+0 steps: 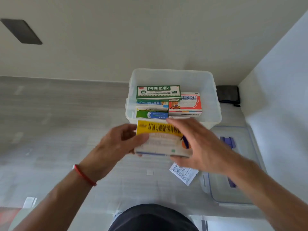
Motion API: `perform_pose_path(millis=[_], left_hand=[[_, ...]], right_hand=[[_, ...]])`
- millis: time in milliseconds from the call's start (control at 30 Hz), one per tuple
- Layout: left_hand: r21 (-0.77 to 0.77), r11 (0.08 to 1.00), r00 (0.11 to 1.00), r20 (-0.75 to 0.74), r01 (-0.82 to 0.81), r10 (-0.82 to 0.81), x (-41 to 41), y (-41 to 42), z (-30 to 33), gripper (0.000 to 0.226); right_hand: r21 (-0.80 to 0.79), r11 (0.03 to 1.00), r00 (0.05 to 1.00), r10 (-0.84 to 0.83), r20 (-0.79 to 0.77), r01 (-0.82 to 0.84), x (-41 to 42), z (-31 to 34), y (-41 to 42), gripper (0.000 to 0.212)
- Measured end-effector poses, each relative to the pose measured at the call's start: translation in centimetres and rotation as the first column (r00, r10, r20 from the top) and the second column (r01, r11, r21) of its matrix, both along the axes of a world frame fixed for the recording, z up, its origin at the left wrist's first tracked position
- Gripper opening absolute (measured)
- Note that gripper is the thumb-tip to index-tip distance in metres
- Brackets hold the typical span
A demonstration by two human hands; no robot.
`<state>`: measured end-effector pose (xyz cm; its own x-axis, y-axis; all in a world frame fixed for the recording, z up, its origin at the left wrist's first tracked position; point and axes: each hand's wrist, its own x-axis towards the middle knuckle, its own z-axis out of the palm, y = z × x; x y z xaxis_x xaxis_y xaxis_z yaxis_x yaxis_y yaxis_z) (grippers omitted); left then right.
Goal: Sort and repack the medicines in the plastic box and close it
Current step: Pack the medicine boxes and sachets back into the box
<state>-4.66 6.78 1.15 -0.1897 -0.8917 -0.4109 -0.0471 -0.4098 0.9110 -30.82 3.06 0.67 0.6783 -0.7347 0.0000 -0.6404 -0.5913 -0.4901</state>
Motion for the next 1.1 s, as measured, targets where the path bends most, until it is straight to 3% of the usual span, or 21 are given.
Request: perform_pose_path(millis=[33, 100, 200, 267, 333, 500, 600, 667, 733, 800, 933, 1000, 1100], left_hand=[[-0.065, 0.998, 0.999, 0.046, 0.012, -0.009, -0.3, -1.2, 0.9, 0.045], [-0.235, 0.972, 0.957, 0.274, -0.029, 0.095, -0.7, -3.9, 1.7, 0.045], [-0.557, 0.825, 0.778, 0.479, -0.089, 0.407, -0.8, -7.5, 1.3, 0.029], [-0.662, 0.749, 0.663, 0.573, 0.028, 0.482, -0.6, -9.8, -0.1, 0.027], [-0.650, 0.736, 0.543, 0.694, 0.189, 0.473, -0.5, -12.0, -1.9, 0.027], [-0.507, 0.783, 0.451, 0.829, 0.359, 0.330, -1.3, -14.7, -5.6, 0.031], [-0.458, 0.782, 0.344, 0.880, 0.424, 0.328, -1.1, -14.5, -6.6, 0.034], [-0.464, 0.752, 0.334, 0.881, 0.468, 0.335, -1.1, -14.4, -6.4, 0.029], [-0.450, 0.693, 0.374, 0.887, 0.564, 0.271, -1.2, -14.6, -6.2, 0.024], [-0.381, 0.653, 0.362, 0.916, 0.655, 0.172, -1.3, -14.6, -6.2, 0.026], [-0.270, 0.649, 0.258, 0.959, 0.711, 0.117, -1.3, -14.9, -6.3, 0.035], [-0.241, 0.663, 0.239, 0.966, 0.709, 0.096, -1.5, -15.0, -6.2, 0.032], [-0.277, 0.689, 0.289, 0.952, 0.669, 0.102, -1.5, -15.0, -6.4, 0.027]], right_hand=[[-0.030, 0.999, 1.000, -0.022, 0.020, 0.022, -0.4, 1.0, -1.3, 0.100], [-0.055, 0.996, 0.997, -0.076, 0.012, 0.077, -0.9, 2.1, -4.1, 0.096], [-0.034, 0.986, 0.987, -0.161, -0.024, 0.160, -1.4, 1.3, -8.8, 0.084], [0.025, 0.974, 0.972, -0.223, -0.067, 0.225, -1.3, -0.4, -11.4, 0.080], [0.087, 0.969, 0.968, -0.218, -0.127, 0.230, -0.5, -2.2, -13.0, 0.076], [0.145, 0.987, 0.985, -0.051, -0.162, 0.075, 4.9, -6.1, -14.7, 0.063], [0.098, 0.993, 0.975, -0.049, -0.215, 0.071, 7.1, -7.6, -15.3, 0.085], [0.080, 0.987, 0.957, -0.117, -0.267, 0.142, 7.1, -7.8, -15.4, 0.103], [0.074, 0.978, 0.954, -0.174, -0.245, 0.197, 6.4, -7.4, -15.3, 0.100], [0.070, 0.963, 0.957, -0.246, -0.154, 0.259, 5.1, -6.7, -14.5, 0.081], [-0.046, 0.910, 0.863, -0.373, 0.340, 0.412, 1.0, -4.4, -10.9, 0.016], [-0.074, 0.898, 0.817, -0.359, 0.452, 0.435, -1.0, -3.2, -8.5, 0.008], [-0.077, 0.900, 0.820, -0.353, 0.451, 0.430, -3.5, -3.0, -4.4, 0.010]])
